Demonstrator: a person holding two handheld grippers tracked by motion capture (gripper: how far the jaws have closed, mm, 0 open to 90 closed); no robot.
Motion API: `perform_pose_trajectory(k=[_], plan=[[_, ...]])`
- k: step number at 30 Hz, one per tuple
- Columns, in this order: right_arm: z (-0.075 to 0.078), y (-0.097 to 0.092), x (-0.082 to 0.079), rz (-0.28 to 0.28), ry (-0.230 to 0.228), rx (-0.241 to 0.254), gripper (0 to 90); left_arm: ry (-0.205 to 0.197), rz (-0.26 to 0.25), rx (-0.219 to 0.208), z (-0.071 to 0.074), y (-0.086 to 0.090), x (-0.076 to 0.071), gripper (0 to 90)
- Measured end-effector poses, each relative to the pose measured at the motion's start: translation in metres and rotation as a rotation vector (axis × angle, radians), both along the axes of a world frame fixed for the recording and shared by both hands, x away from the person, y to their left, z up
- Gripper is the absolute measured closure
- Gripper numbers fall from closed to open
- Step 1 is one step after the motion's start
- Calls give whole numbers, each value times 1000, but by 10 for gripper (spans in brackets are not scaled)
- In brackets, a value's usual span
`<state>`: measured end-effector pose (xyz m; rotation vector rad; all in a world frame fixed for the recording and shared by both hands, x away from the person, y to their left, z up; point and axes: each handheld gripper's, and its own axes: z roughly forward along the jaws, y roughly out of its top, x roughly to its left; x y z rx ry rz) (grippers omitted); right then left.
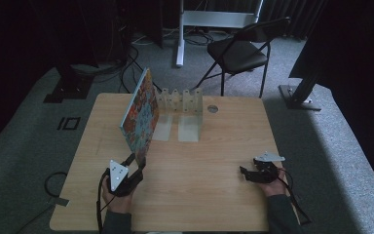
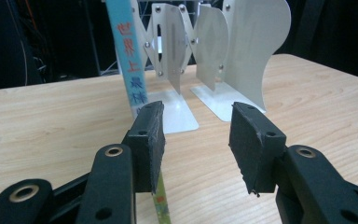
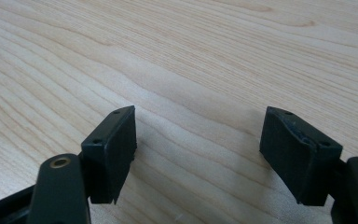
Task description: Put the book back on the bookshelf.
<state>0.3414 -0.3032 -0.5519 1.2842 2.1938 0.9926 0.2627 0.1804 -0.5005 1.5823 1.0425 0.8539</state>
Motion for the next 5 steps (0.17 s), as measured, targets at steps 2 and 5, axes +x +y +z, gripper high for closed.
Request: perform_pose_trajectory(k=[2, 5], plan=[[0, 0, 0, 0, 0, 0, 269, 13, -7, 2, -3, -1, 0, 549], [0, 0, 0, 0, 0, 0, 268, 28, -15, -1, -8, -3, -1, 549]])
